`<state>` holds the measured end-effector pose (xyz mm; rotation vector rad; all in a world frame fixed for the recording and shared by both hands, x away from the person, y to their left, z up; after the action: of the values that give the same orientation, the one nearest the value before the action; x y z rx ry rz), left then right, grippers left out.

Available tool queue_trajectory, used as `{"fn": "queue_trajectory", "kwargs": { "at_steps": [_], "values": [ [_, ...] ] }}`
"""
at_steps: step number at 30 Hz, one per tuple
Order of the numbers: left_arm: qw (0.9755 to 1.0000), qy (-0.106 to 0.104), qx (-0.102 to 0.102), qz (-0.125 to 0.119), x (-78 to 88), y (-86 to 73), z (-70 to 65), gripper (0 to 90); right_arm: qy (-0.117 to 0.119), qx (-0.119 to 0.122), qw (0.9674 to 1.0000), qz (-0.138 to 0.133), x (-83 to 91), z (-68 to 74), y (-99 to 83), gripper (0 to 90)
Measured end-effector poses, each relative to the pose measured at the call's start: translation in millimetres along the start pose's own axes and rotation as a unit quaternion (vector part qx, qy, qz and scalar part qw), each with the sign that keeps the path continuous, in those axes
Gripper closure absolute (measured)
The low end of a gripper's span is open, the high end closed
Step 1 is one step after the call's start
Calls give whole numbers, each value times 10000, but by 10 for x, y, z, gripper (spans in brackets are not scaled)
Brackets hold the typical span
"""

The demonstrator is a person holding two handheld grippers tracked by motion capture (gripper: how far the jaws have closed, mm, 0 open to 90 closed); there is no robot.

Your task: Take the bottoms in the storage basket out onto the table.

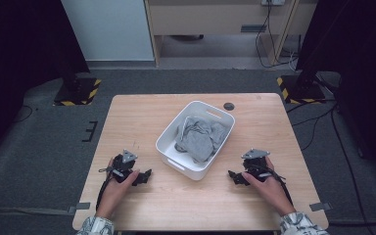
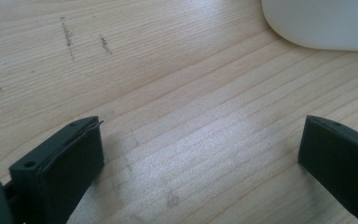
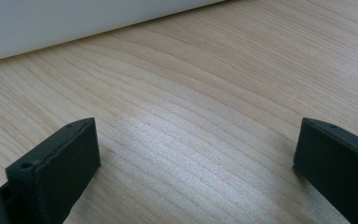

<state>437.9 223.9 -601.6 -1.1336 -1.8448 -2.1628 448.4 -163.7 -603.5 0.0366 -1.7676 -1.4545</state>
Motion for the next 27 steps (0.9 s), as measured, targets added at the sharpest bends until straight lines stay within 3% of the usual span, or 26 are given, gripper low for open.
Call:
{"fn": "queue_trajectory", "kwargs": {
  "at_steps": [20, 27],
  "values": [
    [10000, -20, -7, -2, 10, -6, -19, 0, -14, -20, 10000, 14, 8, -10, -5, 5],
    [10000, -56, -34, 0, 8, -5, -27, 0, -81, -109, 9999, 5, 62, -55, 51, 49]
  ]
}}
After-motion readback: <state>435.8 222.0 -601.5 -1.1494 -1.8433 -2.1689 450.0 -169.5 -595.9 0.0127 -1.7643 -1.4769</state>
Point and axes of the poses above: each handheld gripper's, and its own axes: x roughly backward along the jaws, y roughly out of its top, z roughly to its left, the point moved 9 cm from there along -x, roughly forward along the jaws, and after that the axes turned 11 degrees about -z, right-handed, at the moved point
